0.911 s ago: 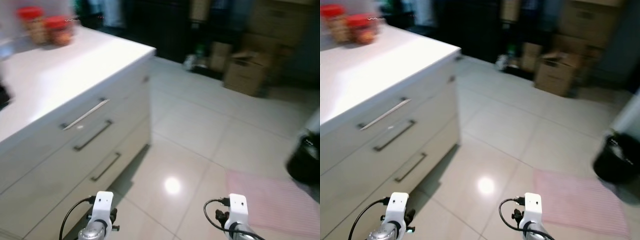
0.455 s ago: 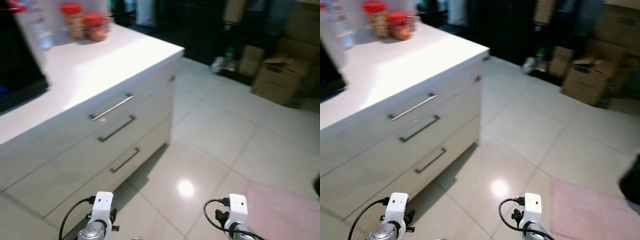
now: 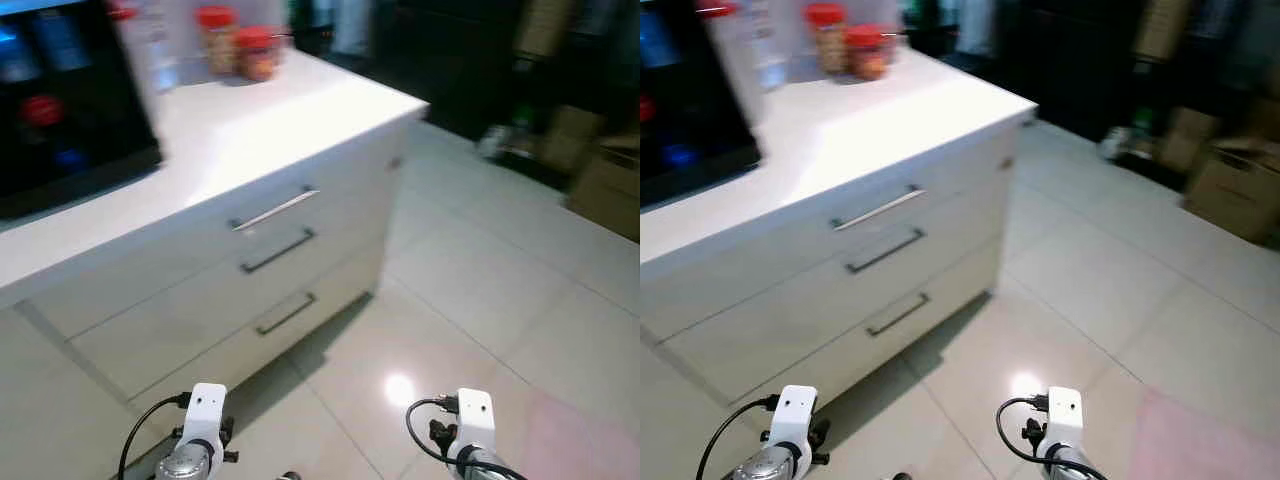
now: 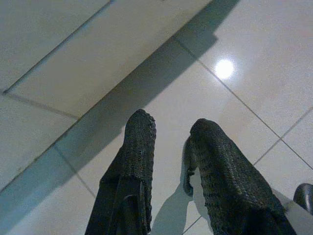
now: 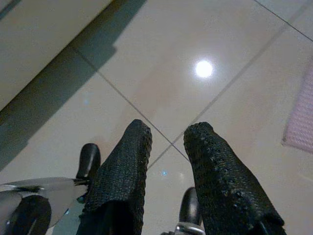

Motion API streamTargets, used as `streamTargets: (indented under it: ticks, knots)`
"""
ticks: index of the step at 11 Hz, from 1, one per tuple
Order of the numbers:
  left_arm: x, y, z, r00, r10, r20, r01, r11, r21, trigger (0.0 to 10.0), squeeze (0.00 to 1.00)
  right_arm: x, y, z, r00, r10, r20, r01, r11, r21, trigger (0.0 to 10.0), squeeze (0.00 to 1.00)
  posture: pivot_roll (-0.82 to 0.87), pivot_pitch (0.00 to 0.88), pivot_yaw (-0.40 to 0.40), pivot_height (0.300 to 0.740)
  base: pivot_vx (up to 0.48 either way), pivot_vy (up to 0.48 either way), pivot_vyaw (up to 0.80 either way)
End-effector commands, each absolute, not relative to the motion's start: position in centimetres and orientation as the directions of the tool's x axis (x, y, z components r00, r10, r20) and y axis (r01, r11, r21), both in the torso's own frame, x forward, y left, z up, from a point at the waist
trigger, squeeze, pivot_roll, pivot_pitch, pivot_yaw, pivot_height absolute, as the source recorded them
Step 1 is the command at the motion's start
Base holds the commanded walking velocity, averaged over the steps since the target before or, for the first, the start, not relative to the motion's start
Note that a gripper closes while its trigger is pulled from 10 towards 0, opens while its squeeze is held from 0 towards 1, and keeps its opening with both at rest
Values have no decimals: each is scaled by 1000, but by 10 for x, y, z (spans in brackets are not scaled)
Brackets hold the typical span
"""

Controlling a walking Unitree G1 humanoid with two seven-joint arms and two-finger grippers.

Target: Kitchen organization

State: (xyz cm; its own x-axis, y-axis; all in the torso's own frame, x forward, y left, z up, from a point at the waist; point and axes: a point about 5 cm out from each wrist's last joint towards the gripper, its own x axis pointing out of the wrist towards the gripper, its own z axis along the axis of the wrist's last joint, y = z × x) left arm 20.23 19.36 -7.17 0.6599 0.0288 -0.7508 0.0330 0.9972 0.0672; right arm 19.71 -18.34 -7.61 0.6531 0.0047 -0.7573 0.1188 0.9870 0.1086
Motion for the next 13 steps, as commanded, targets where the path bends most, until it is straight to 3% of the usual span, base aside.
streamTargets:
  ticks: [1, 13]
  knots:
    - [204, 196, -70, 666, 32, -745, 36, 997, 75, 10000, 0, 198, -180, -76, 653, 18, -757, 99, 989, 109, 10000, 0, 118, 0, 24, 740, 0, 0, 800]
    - [203, 199, -71, 659, 44, -751, 31, 996, 86, 10000, 0, 196, -180, -77, 646, 15, -763, 114, 987, 116, 10000, 0, 120, 0, 33, 740, 0, 0, 800]
